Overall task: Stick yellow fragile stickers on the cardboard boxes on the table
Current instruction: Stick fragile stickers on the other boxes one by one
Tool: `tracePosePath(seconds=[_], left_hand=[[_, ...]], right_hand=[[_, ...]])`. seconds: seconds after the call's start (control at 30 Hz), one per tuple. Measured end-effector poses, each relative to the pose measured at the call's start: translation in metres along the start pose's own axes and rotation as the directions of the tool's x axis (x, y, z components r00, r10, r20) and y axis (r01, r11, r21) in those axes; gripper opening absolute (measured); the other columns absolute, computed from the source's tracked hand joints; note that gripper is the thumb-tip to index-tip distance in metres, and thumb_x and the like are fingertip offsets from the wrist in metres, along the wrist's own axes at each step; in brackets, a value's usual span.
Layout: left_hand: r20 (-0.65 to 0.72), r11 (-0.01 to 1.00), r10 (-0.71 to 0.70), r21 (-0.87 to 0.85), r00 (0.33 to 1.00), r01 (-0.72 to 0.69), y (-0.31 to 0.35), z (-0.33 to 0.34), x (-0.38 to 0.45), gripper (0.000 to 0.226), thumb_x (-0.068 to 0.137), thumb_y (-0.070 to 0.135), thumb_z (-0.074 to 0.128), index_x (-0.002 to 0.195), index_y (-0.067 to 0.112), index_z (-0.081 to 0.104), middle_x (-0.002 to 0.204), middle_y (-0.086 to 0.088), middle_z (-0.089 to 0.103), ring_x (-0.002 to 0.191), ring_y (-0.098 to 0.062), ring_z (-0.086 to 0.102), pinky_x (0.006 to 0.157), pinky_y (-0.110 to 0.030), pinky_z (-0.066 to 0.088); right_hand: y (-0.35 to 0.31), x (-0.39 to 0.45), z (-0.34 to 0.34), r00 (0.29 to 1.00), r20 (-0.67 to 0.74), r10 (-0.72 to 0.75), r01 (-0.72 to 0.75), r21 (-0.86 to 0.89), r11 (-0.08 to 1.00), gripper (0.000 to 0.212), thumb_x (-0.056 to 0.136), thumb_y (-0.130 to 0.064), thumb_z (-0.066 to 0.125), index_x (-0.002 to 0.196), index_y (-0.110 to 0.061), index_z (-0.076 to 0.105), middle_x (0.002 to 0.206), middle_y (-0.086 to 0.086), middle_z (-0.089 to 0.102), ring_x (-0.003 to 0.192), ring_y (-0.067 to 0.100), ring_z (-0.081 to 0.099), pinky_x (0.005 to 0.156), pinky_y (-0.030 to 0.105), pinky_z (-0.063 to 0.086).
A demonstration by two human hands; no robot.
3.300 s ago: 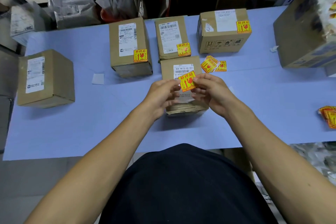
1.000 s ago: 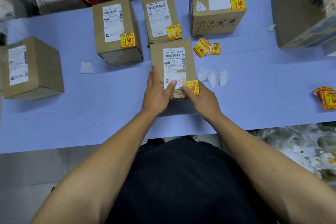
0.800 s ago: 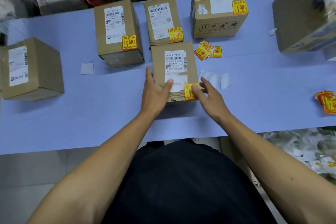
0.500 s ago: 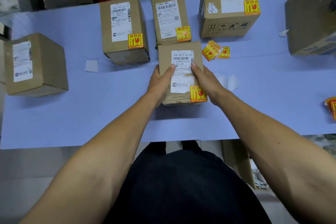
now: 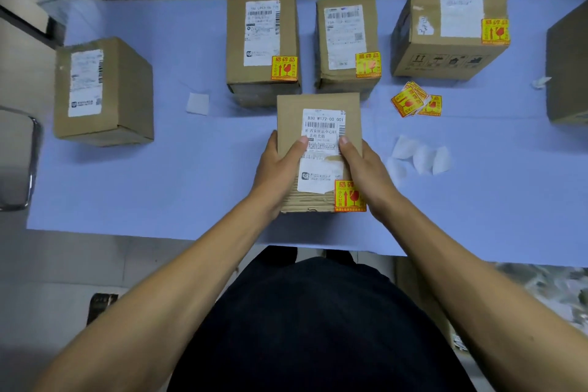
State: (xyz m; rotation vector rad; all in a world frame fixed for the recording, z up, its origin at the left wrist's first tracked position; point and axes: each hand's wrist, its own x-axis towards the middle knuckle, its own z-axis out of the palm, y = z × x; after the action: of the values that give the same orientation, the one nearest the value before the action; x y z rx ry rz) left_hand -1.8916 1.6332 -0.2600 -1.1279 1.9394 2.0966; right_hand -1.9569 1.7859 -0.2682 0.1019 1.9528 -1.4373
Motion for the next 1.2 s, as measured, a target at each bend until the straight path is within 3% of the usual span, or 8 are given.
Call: tracePosePath(seconds=[0.13, 0.33, 0.5, 0.67, 0.8, 0.97, 1.2], left_hand=[[-0.083, 0.999, 0.021, -0.030, 0.996, -0.023, 0.003, -0.059, -0.013, 0.033, 0.086, 0.047, 0.062, 0.119, 0.040, 0.058, 0.109, 0.017, 0.074, 0.098, -0.006, 0.072, 0.083, -0.032, 0.058], [-0.198, 0.999, 0.010, -0.045, 0.980, -0.019, 0.012, -0.147, -0.006, 0.039, 0.083, 0.047, 0.064, 0.120, 0.034, 0.060, 0.110, 0.013, 0.074, 0.097, -0.007, 0.072, 0.087, -0.036, 0.058], [-0.248, 0.995, 0.010, -0.095, 0.969, -0.034, 0.020, -0.203, 0.022, 0.037, 0.083, 0.043, 0.065, 0.118, 0.030, 0.062, 0.109, 0.011, 0.075, 0.097, -0.008, 0.073, 0.086, -0.033, 0.057], [-0.224, 0.995, 0.019, -0.087, 0.974, -0.039, 0.031, -0.240, 0.074, 0.035, 0.092, 0.037, 0.064, 0.124, 0.025, 0.060, 0.113, 0.006, 0.074, 0.101, -0.011, 0.072, 0.090, -0.034, 0.056], [-0.205, 0.998, -0.004, -0.068, 0.979, -0.010, 0.035, -0.254, 0.112, 0.039, 0.091, 0.040, 0.063, 0.126, 0.024, 0.061, 0.117, 0.004, 0.073, 0.107, -0.014, 0.069, 0.099, -0.040, 0.053], [-0.201, 0.998, -0.006, -0.058, 0.980, -0.006, 0.043, -0.259, 0.149, 0.035, 0.087, 0.043, 0.062, 0.117, 0.027, 0.066, 0.113, 0.006, 0.074, 0.105, -0.013, 0.070, 0.100, -0.041, 0.053], [-0.255, 0.997, -0.023, 0.071, 0.967, 0.042, 0.052, -0.262, 0.181, 0.042, 0.078, 0.061, 0.054, 0.109, 0.034, 0.061, 0.099, 0.016, 0.070, 0.102, -0.013, 0.067, 0.093, -0.030, 0.051]], right_hand=[[-0.019, -0.003, 0.055, 0.996, 0.078, -0.042, 0.047, -0.059, 0.997, 0.044, 0.091, -0.066, 0.042, 0.123, -0.039, 0.058, 0.112, -0.018, 0.069, 0.097, -0.005, 0.066, 0.080, 0.022, 0.048], [-0.044, 0.015, 0.138, 0.971, 0.238, -0.013, 0.036, -0.093, 0.995, 0.049, 0.096, -0.063, 0.042, 0.131, -0.033, 0.058, 0.119, -0.010, 0.071, 0.105, 0.008, 0.068, 0.097, 0.036, 0.052], [-0.072, 0.043, 0.195, 0.963, 0.268, -0.004, 0.031, -0.096, 0.995, 0.051, 0.094, -0.062, 0.046, 0.132, -0.030, 0.058, 0.120, -0.008, 0.070, 0.106, 0.011, 0.069, 0.099, 0.038, 0.052], [-0.101, 0.082, 0.231, 0.975, 0.223, -0.004, 0.022, -0.081, 0.996, 0.043, 0.095, -0.059, 0.050, 0.126, -0.029, 0.058, 0.116, -0.010, 0.070, 0.102, 0.006, 0.069, 0.086, 0.026, 0.052], [-0.113, 0.111, 0.245, 0.979, 0.202, 0.021, 0.001, -0.106, 0.994, 0.048, 0.094, -0.060, 0.050, 0.129, -0.027, 0.055, 0.120, -0.006, 0.070, 0.102, 0.010, 0.069, 0.086, 0.028, 0.053], [-0.128, 0.143, 0.257, 0.987, 0.136, 0.084, -0.066, -0.132, 0.989, 0.063, 0.091, -0.062, 0.050, 0.136, -0.019, 0.054, 0.126, 0.002, 0.067, 0.110, 0.021, 0.066, 0.102, 0.042, 0.050], [-0.137, 0.166, 0.270, 0.990, 0.026, 0.142, -0.139, -0.080, 0.987, 0.047, 0.095, -0.054, 0.051, 0.128, -0.021, 0.060, 0.119, 0.001, 0.070, 0.104, 0.020, 0.067, 0.096, 0.037, 0.052]])
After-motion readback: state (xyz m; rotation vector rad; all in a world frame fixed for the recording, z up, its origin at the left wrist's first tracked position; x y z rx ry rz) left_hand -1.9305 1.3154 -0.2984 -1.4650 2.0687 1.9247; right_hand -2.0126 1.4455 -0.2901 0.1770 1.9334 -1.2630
